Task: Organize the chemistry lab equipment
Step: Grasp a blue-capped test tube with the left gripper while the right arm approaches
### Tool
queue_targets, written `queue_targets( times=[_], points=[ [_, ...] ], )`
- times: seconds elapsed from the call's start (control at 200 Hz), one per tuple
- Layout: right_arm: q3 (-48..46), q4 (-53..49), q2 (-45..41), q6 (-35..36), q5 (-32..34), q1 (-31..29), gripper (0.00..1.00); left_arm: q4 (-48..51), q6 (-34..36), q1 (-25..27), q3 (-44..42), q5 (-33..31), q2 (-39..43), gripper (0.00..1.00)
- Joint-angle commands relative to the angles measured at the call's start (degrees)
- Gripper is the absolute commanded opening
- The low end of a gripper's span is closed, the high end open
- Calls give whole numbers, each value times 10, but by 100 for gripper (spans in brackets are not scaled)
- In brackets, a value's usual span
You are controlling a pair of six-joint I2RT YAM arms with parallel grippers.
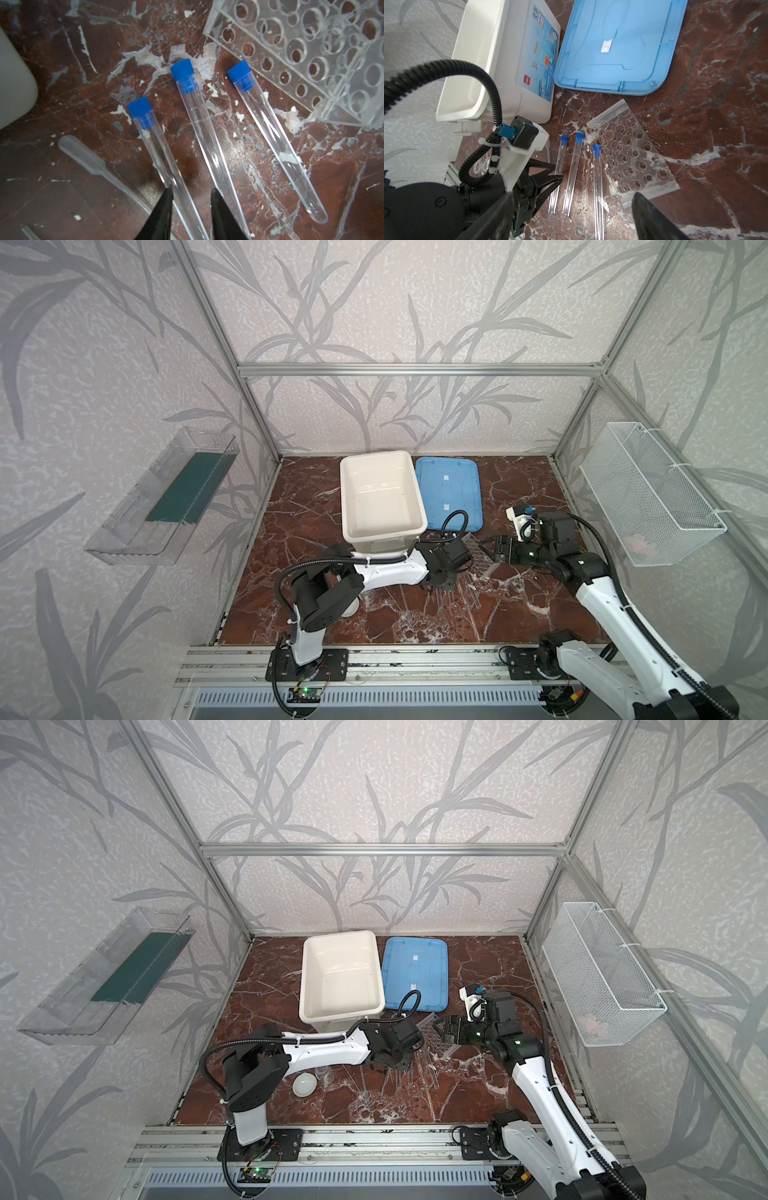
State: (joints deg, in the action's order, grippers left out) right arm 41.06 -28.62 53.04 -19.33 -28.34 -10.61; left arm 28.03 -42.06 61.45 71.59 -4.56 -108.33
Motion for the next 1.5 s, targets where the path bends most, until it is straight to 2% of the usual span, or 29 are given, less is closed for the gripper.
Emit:
queue_targets(
  times=[0.0, 0.745, 1.089, 1.494],
  points=[
    [12, -8, 12, 17, 7, -2, 87, 36, -8, -2, 20, -13, -7, 32],
    [3, -15, 1, 23, 12, -2, 87, 82, -32, 6, 42, -3, -29, 30],
    [1, -16, -5, 24, 24, -2, 87, 76, -36, 6, 43, 58, -34, 29],
    [2, -29, -24, 23, 36, -2, 88, 117, -36, 6, 66, 66, -64, 25]
  ],
)
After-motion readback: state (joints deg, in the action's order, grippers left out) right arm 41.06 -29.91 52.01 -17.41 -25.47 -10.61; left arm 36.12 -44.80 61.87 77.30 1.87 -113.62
